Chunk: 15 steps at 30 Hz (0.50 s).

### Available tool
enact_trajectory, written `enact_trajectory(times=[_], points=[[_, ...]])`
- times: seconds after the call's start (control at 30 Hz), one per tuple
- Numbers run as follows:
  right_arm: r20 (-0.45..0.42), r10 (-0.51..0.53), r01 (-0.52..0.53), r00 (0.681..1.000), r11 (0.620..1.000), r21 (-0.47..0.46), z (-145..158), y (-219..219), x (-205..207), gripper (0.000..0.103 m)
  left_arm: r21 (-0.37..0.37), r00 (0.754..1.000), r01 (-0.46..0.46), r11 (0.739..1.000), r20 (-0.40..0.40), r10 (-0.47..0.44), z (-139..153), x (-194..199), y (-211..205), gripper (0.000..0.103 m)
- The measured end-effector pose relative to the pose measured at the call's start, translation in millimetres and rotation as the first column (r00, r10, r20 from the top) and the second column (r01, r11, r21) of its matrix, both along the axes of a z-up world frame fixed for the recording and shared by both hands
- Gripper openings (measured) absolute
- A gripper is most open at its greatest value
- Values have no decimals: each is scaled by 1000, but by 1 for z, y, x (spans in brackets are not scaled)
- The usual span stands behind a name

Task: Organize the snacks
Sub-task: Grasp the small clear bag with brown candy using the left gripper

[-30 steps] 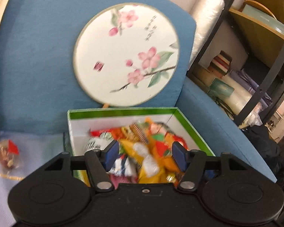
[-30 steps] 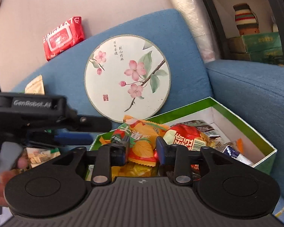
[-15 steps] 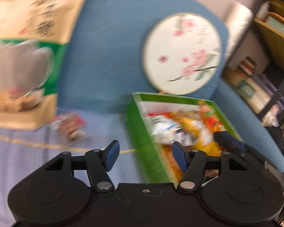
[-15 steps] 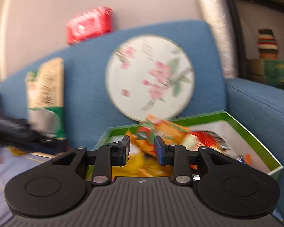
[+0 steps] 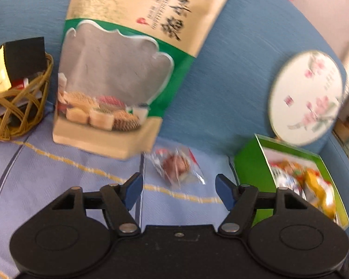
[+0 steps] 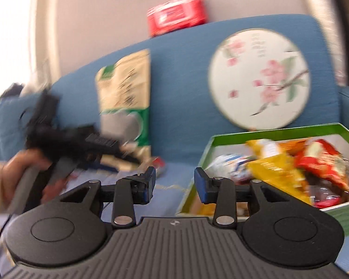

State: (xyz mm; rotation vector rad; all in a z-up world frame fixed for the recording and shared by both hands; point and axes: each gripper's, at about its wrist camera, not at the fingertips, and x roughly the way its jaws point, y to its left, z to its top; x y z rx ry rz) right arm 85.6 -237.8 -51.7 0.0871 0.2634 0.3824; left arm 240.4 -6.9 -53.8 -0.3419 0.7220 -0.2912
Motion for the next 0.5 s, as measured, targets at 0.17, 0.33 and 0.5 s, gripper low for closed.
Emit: enact_trajectory(times=[0.17,0.33,0.5], points=[[-2,22,-22,1000,999,-35,-3,8,-1,69,-74,996,-85,994,-31,83,-2,26,-2,103],[-32,4,-4,999,1000,-5,-7,2,5,73,-48,992,-112,992,-60,109,-12,47,-15,103],[-53,7,-6,999,1000,11,-9,-1,5,74,-22,996,-3,1000,-91,1,-26,39,-18,42]])
